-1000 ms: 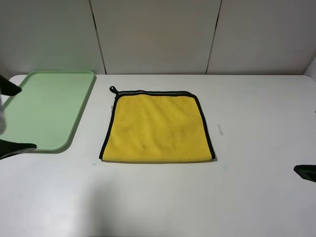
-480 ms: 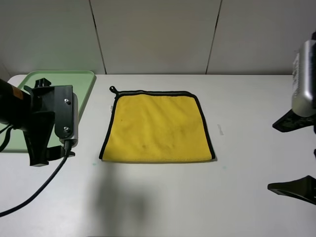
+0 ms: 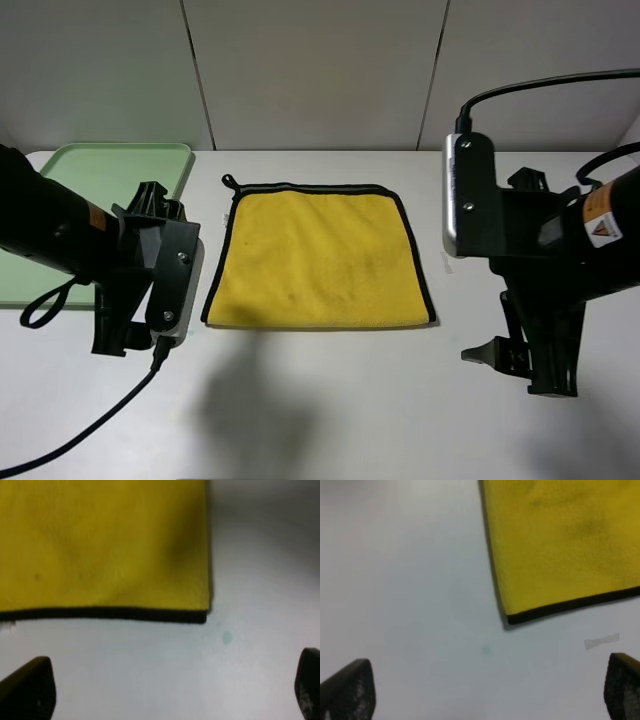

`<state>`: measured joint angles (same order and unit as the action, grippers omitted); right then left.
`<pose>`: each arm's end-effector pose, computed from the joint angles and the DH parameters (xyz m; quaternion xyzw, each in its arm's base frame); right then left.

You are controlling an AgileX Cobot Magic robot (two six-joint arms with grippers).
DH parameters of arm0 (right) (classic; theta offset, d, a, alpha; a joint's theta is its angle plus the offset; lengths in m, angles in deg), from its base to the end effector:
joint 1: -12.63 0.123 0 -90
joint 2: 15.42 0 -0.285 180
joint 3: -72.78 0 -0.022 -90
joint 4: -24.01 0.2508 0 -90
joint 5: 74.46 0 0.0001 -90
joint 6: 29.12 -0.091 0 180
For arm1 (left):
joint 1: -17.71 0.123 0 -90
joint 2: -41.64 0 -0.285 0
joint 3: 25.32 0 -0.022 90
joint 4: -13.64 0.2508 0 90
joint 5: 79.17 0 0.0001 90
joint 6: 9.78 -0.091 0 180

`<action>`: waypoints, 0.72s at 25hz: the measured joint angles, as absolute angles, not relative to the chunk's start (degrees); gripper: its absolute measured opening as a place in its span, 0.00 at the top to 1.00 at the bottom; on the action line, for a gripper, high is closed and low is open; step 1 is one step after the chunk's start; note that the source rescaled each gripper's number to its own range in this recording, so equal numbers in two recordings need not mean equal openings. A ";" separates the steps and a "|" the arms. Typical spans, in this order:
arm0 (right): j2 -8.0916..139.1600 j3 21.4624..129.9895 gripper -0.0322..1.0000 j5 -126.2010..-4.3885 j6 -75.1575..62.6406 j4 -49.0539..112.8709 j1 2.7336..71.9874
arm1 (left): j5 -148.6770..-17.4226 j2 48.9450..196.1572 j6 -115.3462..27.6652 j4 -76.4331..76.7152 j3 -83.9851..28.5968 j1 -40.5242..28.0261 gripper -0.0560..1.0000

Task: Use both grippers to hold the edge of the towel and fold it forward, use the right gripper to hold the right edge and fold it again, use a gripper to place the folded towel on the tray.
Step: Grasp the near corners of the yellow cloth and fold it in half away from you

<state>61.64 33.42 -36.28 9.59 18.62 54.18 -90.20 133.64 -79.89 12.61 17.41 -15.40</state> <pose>0.1604 0.1351 0.2268 -0.6507 0.7259 -0.0310 0.2204 0.2132 -0.1394 0.1717 0.7441 0.5997 0.0894 0.2805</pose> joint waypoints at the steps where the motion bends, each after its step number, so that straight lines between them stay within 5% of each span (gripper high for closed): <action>1: 63.35 33.42 0.00 -37.02 9.59 17.34 54.18 | -89.81 133.94 -79.89 12.61 17.41 -15.85 0.05; 18: 87.80 33.53 0.00 -56.48 9.75 5.09 54.18 | -86.02 140.67 -80.06 12.56 17.41 -16.22 0.05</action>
